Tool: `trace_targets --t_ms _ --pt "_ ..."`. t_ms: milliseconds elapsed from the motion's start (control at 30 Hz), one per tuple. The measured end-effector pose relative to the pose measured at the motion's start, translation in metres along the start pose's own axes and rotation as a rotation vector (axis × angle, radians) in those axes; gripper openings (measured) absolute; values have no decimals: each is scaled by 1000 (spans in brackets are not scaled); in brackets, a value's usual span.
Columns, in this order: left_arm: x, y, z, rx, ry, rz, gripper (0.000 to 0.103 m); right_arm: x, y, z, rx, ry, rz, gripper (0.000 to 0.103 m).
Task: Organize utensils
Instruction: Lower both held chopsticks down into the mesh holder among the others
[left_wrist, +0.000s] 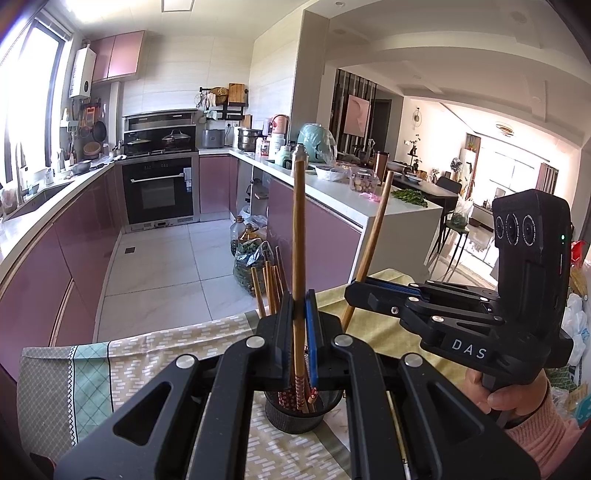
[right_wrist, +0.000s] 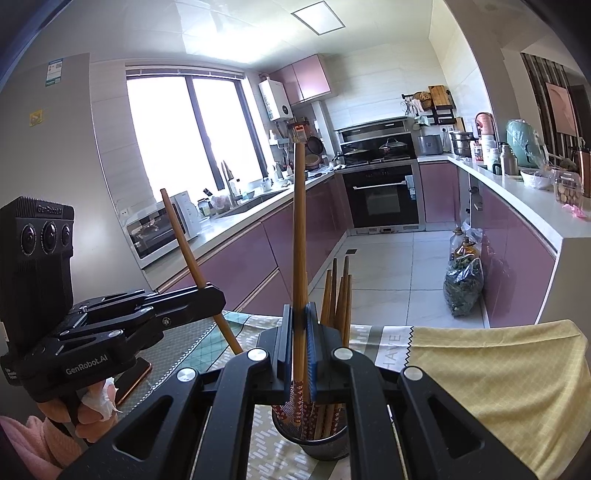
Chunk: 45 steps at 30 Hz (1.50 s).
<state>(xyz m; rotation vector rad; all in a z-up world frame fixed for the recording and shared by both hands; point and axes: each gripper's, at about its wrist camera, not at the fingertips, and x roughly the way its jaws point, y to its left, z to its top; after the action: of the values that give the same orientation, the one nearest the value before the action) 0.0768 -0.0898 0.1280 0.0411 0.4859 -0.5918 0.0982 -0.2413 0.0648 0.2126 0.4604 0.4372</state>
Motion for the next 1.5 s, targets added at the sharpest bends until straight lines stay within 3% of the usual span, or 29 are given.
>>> trace_targets --t_ms 1500 --pt "34 11 -8 -29 70 3 7 23 -8 -10 30 65 -32 6"
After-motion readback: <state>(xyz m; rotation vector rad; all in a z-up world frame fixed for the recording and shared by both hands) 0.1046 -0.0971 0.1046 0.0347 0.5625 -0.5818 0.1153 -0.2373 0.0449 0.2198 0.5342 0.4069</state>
